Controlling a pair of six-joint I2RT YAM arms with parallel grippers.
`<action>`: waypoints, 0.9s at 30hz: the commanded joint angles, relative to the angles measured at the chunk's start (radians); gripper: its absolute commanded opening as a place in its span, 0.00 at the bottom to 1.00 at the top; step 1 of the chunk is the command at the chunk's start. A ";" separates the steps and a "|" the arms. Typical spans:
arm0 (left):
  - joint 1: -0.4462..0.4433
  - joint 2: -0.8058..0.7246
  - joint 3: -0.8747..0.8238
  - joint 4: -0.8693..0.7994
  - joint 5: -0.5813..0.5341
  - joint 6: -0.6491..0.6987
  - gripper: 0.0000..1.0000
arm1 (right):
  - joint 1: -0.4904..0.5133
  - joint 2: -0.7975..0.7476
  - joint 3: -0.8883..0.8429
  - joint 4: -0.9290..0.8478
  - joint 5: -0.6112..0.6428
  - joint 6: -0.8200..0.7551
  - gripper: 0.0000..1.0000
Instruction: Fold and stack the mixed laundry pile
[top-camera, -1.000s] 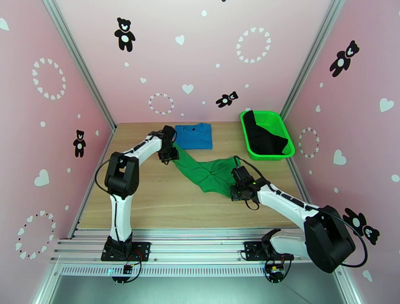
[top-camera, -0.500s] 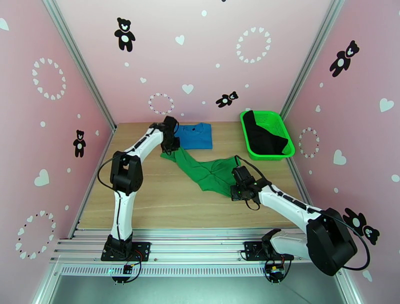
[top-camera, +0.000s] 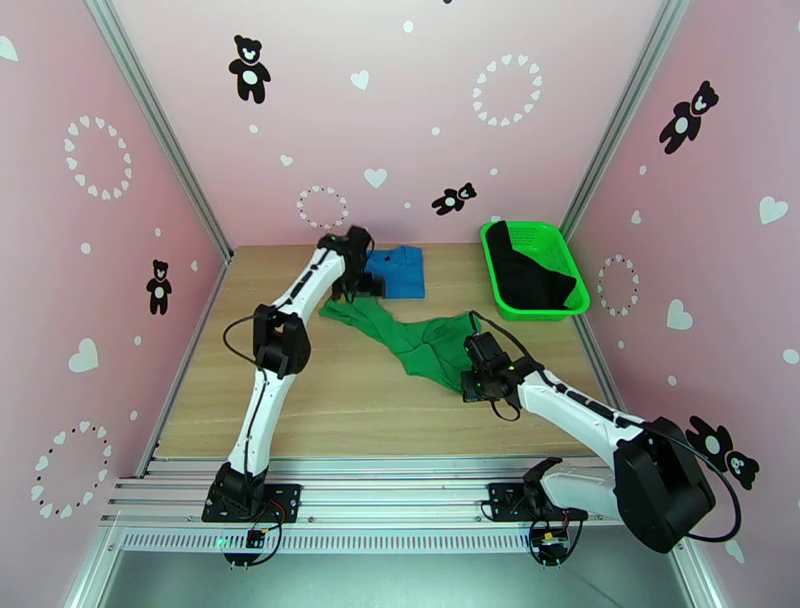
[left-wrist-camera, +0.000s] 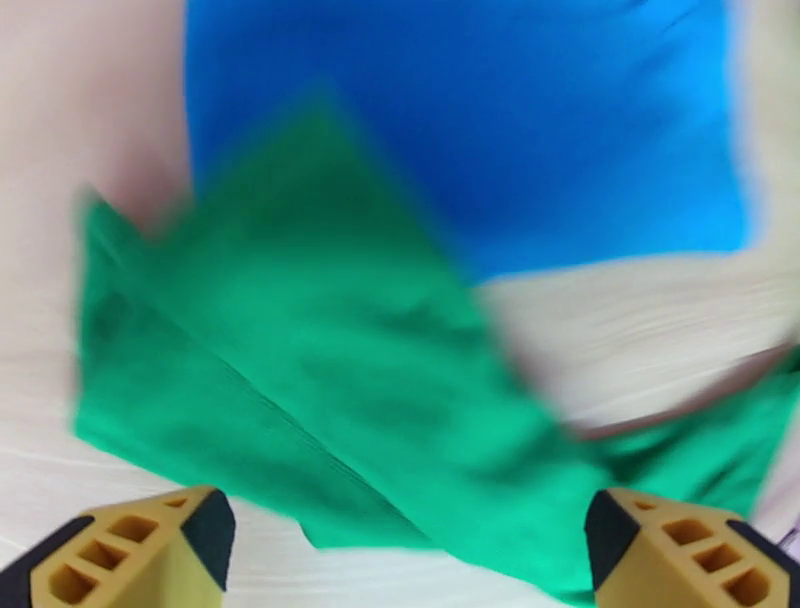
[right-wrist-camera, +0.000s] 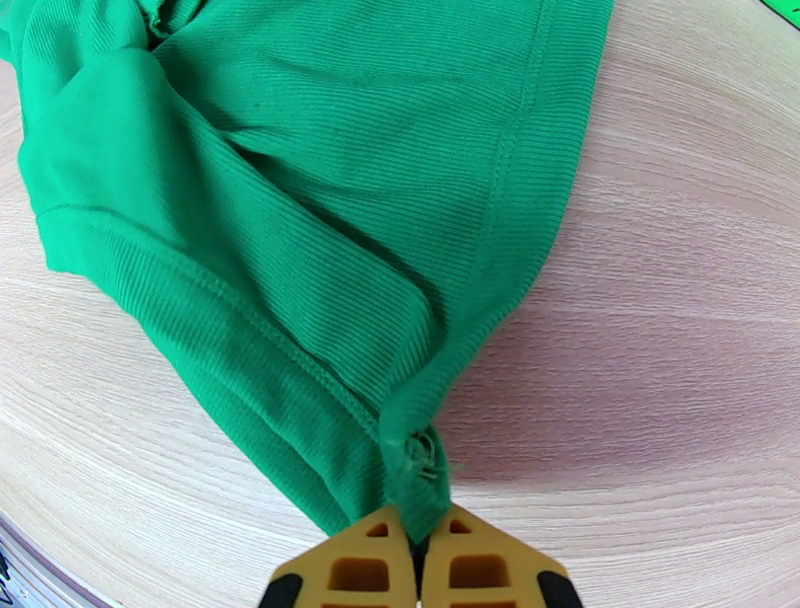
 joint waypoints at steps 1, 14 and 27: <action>0.004 -0.066 -0.016 0.048 -0.005 0.008 0.98 | -0.005 0.018 0.028 -0.033 -0.009 -0.005 0.00; 0.092 -0.042 -0.022 0.114 -0.004 -0.044 0.52 | -0.005 0.032 0.022 -0.026 -0.023 -0.004 0.00; 0.125 0.060 0.077 0.169 0.050 -0.067 0.47 | -0.005 0.021 0.008 -0.034 -0.020 0.005 0.00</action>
